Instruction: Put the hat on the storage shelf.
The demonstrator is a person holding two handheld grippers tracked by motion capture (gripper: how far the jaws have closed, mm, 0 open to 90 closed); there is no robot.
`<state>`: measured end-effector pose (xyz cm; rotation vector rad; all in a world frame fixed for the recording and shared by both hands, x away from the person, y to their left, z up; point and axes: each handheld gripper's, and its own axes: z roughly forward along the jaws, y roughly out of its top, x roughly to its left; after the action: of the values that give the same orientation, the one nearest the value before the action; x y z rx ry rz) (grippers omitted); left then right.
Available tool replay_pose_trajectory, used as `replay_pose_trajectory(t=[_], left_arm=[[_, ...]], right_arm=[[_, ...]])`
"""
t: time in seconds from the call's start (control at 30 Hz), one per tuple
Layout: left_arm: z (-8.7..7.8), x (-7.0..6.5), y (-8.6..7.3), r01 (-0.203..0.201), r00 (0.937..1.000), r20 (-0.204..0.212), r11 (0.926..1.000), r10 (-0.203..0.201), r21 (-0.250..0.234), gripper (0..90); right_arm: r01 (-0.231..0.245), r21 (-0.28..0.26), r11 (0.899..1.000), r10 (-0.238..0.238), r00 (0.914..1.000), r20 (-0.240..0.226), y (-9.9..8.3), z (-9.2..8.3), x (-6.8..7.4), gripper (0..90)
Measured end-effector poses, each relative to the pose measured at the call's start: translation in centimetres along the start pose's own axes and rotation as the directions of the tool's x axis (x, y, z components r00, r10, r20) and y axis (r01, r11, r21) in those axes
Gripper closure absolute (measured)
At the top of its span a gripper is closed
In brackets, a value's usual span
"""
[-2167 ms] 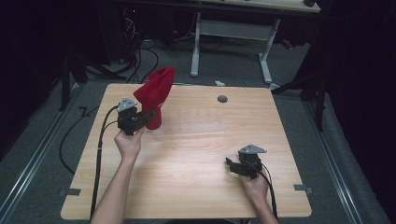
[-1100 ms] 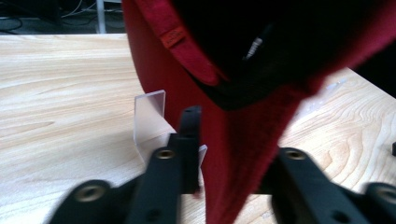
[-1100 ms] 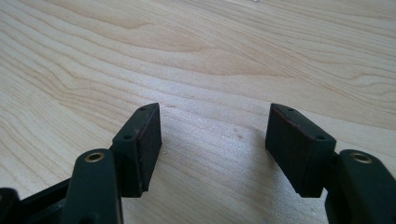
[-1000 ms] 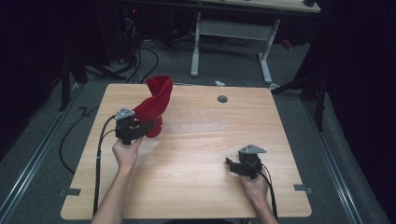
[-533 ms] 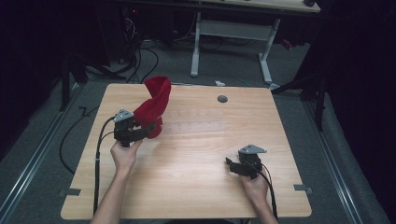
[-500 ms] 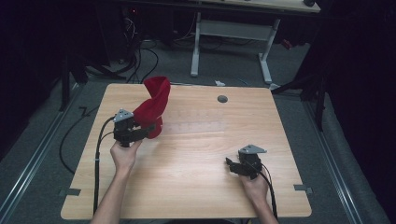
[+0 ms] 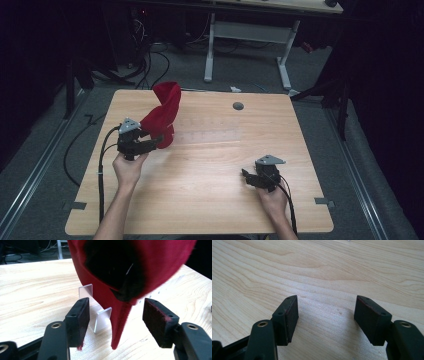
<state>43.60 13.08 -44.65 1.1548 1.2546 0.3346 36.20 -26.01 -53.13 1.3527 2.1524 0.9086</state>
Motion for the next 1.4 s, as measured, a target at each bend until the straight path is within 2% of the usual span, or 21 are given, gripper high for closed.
replay_pose_trajectory(t=[0.2,0.4,0.9,1.2,1.4], left_arm=[[-0.7,-0.3,0.2,-0.006,1.0,0.004,1.0,0.006,-0.004,38.7],[-1.4,-0.1,0.3,0.009,0.9999,0.007,0.9998,-0.009,-0.016,38.8],[-3.3,-0.4,0.0,0.014,0.9996,0.023,0.9996,-0.013,-0.025,38.6],[-4.6,-0.8,-1.6,0.009,0.9992,0.039,0.9998,-0.009,-0.019,38.6],[-4.9,-1.0,-3.4,-0.003,0.999,0.044,0.9999,0.002,0.017,38.5]], right_arm=[[0.0,0.0,1.0,0.0,1.0,0.0,0.0,0.0,0.0,36.3],[0.0,0.0,1.0,0.0,1.0,0.0,0.0,0.0,0.0,36.3],[-0.004,0.001,1.0,0.004,1.0,0.001,0.0,0.0,0.0,36.3],[-0.004,0.001,1.0,0.004,1.0,0.001,0.0,0.0,0.0,36.3],[-0.004,0.001,1.0,0.004,1.0,0.001,0.0,0.0,0.1,36.3]])
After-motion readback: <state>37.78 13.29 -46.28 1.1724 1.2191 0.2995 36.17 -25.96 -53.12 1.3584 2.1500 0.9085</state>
